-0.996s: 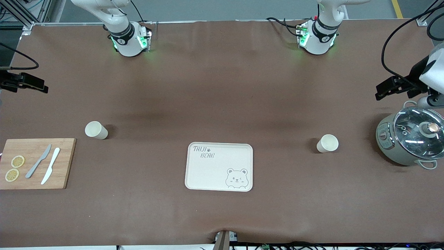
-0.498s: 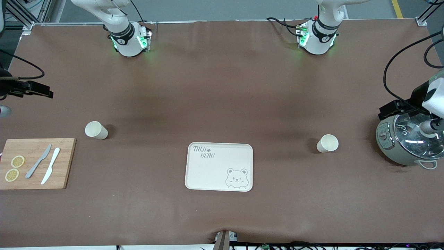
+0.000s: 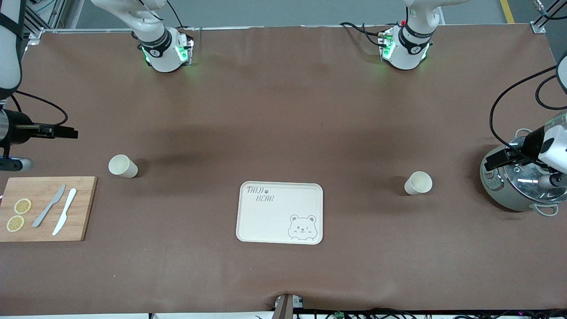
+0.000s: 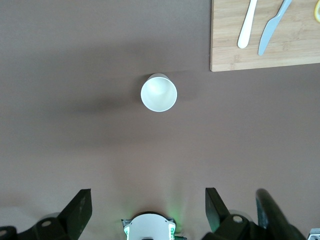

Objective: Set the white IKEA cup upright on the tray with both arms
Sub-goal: 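Lower the right gripper onto one cup while the left gripper grasps the other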

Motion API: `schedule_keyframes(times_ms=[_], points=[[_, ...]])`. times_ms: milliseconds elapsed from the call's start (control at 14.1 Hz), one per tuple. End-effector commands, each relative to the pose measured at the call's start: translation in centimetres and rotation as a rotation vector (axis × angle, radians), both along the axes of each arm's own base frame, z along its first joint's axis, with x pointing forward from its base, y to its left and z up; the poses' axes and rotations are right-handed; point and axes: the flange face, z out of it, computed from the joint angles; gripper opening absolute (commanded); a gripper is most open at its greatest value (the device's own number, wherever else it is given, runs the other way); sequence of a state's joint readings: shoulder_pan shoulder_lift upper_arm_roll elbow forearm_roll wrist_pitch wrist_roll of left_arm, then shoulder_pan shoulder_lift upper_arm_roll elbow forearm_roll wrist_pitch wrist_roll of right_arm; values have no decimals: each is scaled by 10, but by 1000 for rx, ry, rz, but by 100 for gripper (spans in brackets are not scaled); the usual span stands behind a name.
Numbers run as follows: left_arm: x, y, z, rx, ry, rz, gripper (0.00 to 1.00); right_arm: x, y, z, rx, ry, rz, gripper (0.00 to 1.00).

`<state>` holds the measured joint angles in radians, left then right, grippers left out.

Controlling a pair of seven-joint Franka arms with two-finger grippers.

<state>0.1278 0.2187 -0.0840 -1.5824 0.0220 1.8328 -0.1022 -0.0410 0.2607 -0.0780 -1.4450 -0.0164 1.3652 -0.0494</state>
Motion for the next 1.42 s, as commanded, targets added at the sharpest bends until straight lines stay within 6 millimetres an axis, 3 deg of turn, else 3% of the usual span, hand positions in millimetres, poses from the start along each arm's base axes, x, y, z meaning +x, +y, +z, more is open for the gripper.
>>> schedule_keyframes(times_ms=[0,213,427,783,996,1352], points=[[9,3,-13,22,-24,-27,100,4,-4,-12,3,-19,-10,100],[19,-2,-39,14,-35,-36,100,5,-10,-44,3,-31,-20,100],[26,-11,-82,-5,-29,-46,100,4,-17,-66,5,-39,-32,100],[10,-19,-143,-14,38,-58,100,-1,-28,-104,4,-66,-51,100],[0,-19,-178,-17,40,-58,100,-2,-26,-113,9,-79,-55,100],[-7,-18,-213,-21,31,-56,100,-6,-26,-135,36,-94,-78,100]])
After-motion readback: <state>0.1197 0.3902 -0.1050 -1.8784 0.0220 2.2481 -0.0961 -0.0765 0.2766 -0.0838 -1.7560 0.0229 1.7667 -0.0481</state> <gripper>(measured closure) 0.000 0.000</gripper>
